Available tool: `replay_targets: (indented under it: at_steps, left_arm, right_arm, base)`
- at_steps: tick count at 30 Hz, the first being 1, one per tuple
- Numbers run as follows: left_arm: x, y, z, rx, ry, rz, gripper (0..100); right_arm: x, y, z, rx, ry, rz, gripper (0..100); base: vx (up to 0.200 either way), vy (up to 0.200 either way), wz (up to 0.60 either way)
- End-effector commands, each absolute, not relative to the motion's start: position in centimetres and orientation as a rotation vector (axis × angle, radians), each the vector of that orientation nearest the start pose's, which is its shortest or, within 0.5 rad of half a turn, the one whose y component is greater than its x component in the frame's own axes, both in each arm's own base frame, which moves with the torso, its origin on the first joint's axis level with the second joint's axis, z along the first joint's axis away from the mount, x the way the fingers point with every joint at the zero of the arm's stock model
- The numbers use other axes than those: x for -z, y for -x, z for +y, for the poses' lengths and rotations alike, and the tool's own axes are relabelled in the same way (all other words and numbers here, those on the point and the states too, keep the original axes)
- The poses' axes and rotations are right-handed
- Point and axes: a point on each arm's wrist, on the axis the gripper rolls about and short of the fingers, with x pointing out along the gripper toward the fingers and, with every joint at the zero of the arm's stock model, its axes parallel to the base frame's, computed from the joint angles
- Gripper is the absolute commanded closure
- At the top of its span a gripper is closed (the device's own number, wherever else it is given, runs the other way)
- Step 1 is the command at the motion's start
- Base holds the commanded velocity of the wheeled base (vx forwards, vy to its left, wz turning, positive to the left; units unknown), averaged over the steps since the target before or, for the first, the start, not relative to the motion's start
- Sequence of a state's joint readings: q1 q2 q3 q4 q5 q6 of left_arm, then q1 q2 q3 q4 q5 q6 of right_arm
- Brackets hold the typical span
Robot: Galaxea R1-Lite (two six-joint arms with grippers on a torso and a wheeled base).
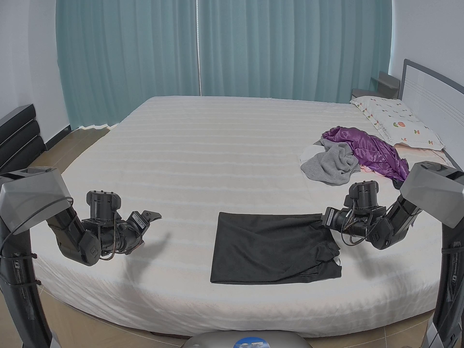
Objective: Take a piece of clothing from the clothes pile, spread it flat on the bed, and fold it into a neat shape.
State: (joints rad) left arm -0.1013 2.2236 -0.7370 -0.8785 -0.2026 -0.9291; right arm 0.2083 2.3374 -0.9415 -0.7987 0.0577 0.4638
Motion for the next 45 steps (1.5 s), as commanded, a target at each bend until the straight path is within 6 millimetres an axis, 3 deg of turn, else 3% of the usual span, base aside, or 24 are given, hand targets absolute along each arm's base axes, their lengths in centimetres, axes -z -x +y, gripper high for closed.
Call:
replay_targets:
  at_steps: [1, 13, 14, 19, 20, 25, 30, 36, 45]
  left_arm:
    - [-1.2, -35.4, -4.0, -0.011, 0.924, 0.704, 0]
    - [-1.0, -35.4, -4.1, -0.013, 0.922, 0.708, 0]
    - [-1.0, -35.4, -4.1, -0.013, 0.922, 0.708, 0]
    - [-1.0, -35.4, -4.1, -0.013, 0.922, 0.708, 0]
    - [-0.9, -35.4, -4.1, -0.014, 0.922, 0.709, 0]
    - [-0.9, -35.4, -4.0, -0.015, 0.922, 0.712, 0]
    - [-0.8, -35.3, -4.0, -0.016, 0.923, 0.713, 0]
    - [-0.8, -35.3, -4.1, -0.014, 0.923, 0.715, 0]
    - [-0.3, -35.4, -4.1, -0.020, 0.922, 0.726, 0]
  right_arm:
    - [0.2, -39.5, 8.0, -0.104, -0.409, 0.633, 100]
    - [1.2, -40.6, 7.7, -0.069, -0.450, 0.632, 100]
    - [1.1, -40.6, 7.6, -0.066, -0.456, 0.632, 0]
    - [-0.5, -40.5, 7.3, -0.062, -0.527, 0.600, 0]
    - [-1.7, -39.7, 7.3, -0.071, -0.556, 0.594, 0]
    - [-3.8, -37.4, 7.3, -0.137, -0.567, 0.605, 0]
    - [-4.9, -34.6, 6.7, -0.196, -0.584, 0.649, 0]
    - [-5.0, -31.5, 6.3, -0.282, -0.557, 0.719, 0]
    - [-4.2, -29.7, 7.1, -0.366, -0.529, 0.792, 0]
  base:
    - [0.000, 0.000, 0.00]
    - [0.000, 0.000, 0.00]
    - [0.000, 0.000, 0.00]
    - [0.000, 0.000, 0.00]
    - [0.000, 0.000, 0.00]
    - [0.000, 0.000, 0.00]
    - [0.000, 0.000, 0.00]
    - [0.000, 0.000, 0.00]
    - [0.000, 0.000, 0.00]
